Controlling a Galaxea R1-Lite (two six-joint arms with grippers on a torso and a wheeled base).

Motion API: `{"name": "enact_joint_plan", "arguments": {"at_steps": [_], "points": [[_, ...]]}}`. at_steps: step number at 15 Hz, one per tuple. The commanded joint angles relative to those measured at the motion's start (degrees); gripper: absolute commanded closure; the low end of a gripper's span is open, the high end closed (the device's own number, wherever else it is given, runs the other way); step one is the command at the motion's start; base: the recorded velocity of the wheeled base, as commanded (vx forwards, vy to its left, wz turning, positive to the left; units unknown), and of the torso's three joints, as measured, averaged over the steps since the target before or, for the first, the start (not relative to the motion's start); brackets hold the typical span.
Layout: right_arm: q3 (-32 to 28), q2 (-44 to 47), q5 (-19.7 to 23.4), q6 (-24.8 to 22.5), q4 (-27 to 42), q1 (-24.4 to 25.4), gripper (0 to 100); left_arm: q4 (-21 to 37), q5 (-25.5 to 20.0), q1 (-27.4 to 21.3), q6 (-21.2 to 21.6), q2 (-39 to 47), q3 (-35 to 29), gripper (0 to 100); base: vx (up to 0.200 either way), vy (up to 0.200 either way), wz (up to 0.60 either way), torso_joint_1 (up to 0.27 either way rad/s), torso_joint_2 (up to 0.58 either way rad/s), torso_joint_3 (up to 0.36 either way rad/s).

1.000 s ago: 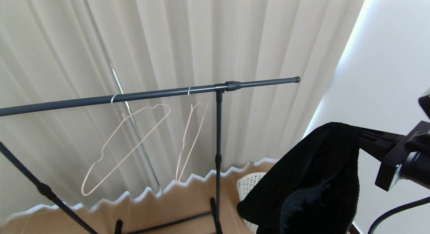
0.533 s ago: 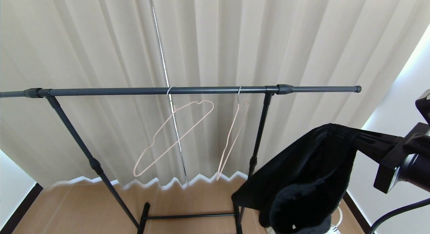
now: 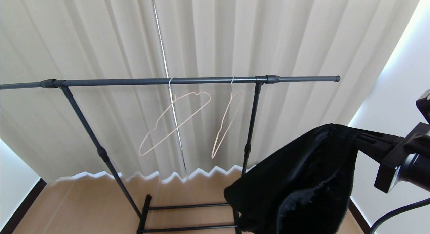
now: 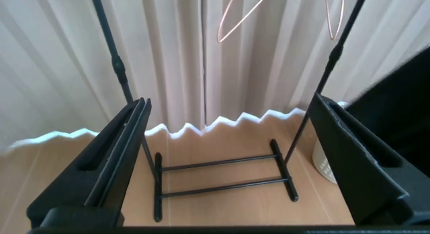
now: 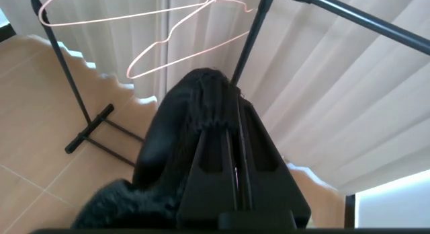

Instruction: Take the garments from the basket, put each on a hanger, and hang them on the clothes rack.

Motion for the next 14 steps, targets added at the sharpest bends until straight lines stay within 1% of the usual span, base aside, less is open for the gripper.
{"name": "enact_joint_plan", "arguments": {"at_steps": [1, 2, 9, 13, 14], "points": [[-0.01, -0.01, 0.01, -0.02, -0.06, 0.02, 100, -0.03, 0.00, -0.01, -0.03, -0.02, -0.01, 0, 0.000, 0.200, 0.00, -0.002, -0.01, 0.007], [-0.01, -0.01, 0.01, -0.02, -0.06, 0.02, 100, -0.03, 0.00, -0.01, -0.03, -0.02, -0.01, 0, 0.000, 0.200, 0.00, 0.002, 0.00, 0.002], [0.08, -0.09, 0.01, -0.11, 0.03, 0.02, 100, -0.03, 0.09, -0.01, 0.06, -0.02, -0.01, 0, 0.000, 0.000, 0.00, 0.000, 0.00, 0.000], [1.04, 0.17, 0.01, -3.71, -0.06, 0.10, 100, -0.03, 0.27, -0.01, -0.03, -0.02, -0.01, 0, 0.000, 0.000, 0.00, 0.000, 0.00, 0.000], [1.48, 0.34, -0.26, -5.82, 0.03, 0.63, 100, 0.32, -0.08, -0.10, 2.70, 0.24, 0.08, 0, 0.000, 0.000, 0.00, 0.000, 0.00, 0.000]]}}
